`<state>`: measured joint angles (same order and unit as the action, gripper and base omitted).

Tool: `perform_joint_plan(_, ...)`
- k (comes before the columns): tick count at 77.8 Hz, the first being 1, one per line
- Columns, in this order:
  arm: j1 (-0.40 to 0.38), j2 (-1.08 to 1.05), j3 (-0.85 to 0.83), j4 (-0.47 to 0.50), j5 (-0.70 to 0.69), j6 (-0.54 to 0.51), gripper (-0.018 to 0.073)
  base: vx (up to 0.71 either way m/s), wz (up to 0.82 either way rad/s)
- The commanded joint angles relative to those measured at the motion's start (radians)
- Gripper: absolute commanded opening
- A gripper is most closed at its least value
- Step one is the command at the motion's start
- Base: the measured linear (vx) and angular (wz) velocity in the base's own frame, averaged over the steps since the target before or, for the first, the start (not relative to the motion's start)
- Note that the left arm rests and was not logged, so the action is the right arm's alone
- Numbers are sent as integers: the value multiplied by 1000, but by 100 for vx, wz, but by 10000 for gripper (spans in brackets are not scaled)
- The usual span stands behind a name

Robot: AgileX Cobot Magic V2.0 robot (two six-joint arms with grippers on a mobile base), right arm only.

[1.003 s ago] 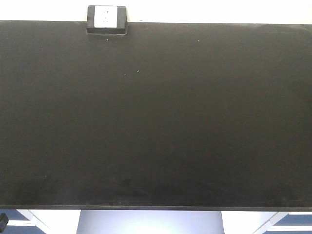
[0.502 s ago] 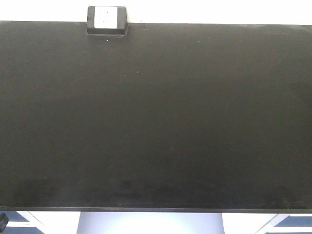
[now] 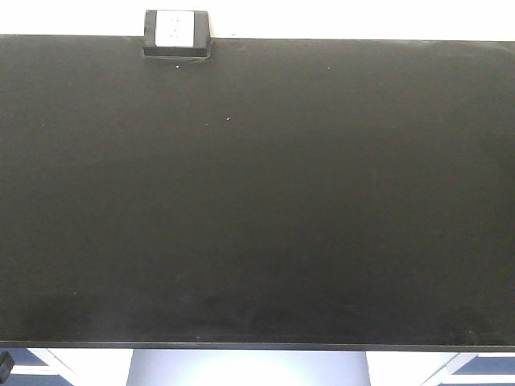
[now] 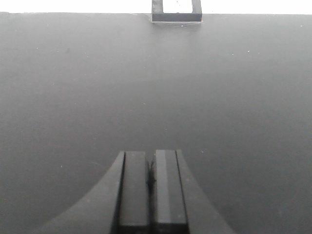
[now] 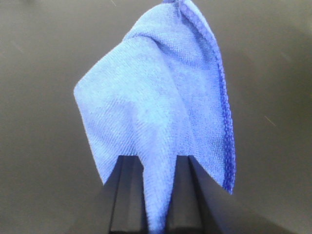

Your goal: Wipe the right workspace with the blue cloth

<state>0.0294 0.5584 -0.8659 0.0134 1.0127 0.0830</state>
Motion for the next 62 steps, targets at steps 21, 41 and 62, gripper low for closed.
perform_joint_plan(21,-4,452,57,195,-467,-285,-5,0,0)
perform_joint_plan(41,-4,831,57,228,-669,-377,-5,0,0)
perform_joint_plan(62,-4,1127,57,222,-773,-390,-5,0,0)
